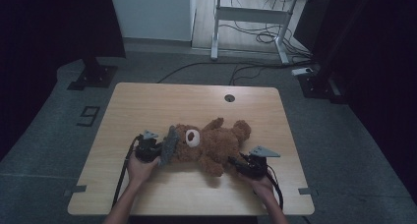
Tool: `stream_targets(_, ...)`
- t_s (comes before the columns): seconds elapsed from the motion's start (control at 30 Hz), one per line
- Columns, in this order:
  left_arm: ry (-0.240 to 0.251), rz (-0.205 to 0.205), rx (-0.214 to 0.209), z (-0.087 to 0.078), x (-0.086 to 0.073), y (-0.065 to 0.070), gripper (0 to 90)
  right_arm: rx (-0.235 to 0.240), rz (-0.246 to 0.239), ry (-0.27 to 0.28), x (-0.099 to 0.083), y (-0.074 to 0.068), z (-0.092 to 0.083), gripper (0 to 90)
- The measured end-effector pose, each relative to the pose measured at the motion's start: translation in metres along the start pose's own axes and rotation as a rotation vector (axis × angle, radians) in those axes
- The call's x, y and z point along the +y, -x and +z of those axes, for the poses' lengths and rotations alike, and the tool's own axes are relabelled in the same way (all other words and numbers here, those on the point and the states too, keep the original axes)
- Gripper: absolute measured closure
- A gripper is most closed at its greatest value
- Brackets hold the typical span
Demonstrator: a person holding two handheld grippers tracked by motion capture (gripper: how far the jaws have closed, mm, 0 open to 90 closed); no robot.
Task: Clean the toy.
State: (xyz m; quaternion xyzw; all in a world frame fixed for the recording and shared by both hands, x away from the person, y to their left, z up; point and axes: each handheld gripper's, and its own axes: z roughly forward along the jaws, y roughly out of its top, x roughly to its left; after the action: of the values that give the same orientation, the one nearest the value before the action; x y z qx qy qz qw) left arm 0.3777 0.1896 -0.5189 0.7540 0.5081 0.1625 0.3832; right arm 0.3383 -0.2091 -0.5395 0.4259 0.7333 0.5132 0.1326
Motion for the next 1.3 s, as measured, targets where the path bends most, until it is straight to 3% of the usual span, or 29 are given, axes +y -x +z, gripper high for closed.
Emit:
stream_targets(0.07,0.044,-0.001,0.011,-0.012,0.003,-0.005,78.9,-0.001,-0.001,0.0,0.0,0.0,0.0,57.1)
stream_targets(0.2,0.076,-0.015,0.025,-0.03,0.004,-0.016,78.9,-0.001,-0.008,-0.001,0.0,0.0,-0.001,53.4)
stream_targets(0.4,0.121,-0.037,0.043,-0.062,-0.011,-0.03,77.8,-0.011,0.018,-0.006,-0.001,0.002,-0.003,39.3)
stream_targets(0.47,0.102,-0.039,0.056,-0.069,-0.02,-0.036,77.6,-0.023,0.024,-0.003,-0.001,0.003,-0.004,34.2)
stream_targets(0.63,0.084,-0.088,0.089,-0.083,-0.04,-0.057,77.1,-0.046,0.015,0.032,0.001,0.001,-0.008,33.2)
stream_targets(0.73,0.053,-0.094,0.114,-0.084,-0.048,-0.066,75.2,-0.047,0.023,0.051,0.001,0.002,-0.012,32.9)
stream_targets(0.83,-0.043,-0.092,0.1,-0.075,-0.053,-0.071,62.9,-0.046,0.026,0.058,0.0,0.004,-0.014,32.4)
stream_targets(0.9,-0.05,-0.065,0.166,-0.073,-0.056,-0.068,49.4,-0.057,0.023,0.066,0.0,0.003,-0.014,31.8)
stream_targets(0.93,-0.047,-0.058,0.177,-0.073,-0.057,-0.068,40.8,-0.063,0.02,0.075,0.001,0.003,-0.015,31.8)
stream_targets(1.0,-0.025,-0.045,0.216,-0.076,-0.056,-0.068,25.9,-0.068,0.02,0.091,0.002,0.003,-0.016,31.8)
stream_targets(1.03,-0.001,-0.04,0.216,-0.082,-0.053,-0.069,22.7,-0.07,0.021,0.098,0.002,0.003,-0.017,31.8)
stream_targets(1.17,0.099,-0.046,0.204,-0.106,-0.043,-0.076,17.4,-0.087,0.026,0.154,0.005,0.003,-0.026,34.3)
stream_targets(1.3,0.149,-0.051,0.182,-0.122,-0.034,-0.077,15.7,-0.083,0.03,0.183,0.008,0.004,-0.034,34.2)
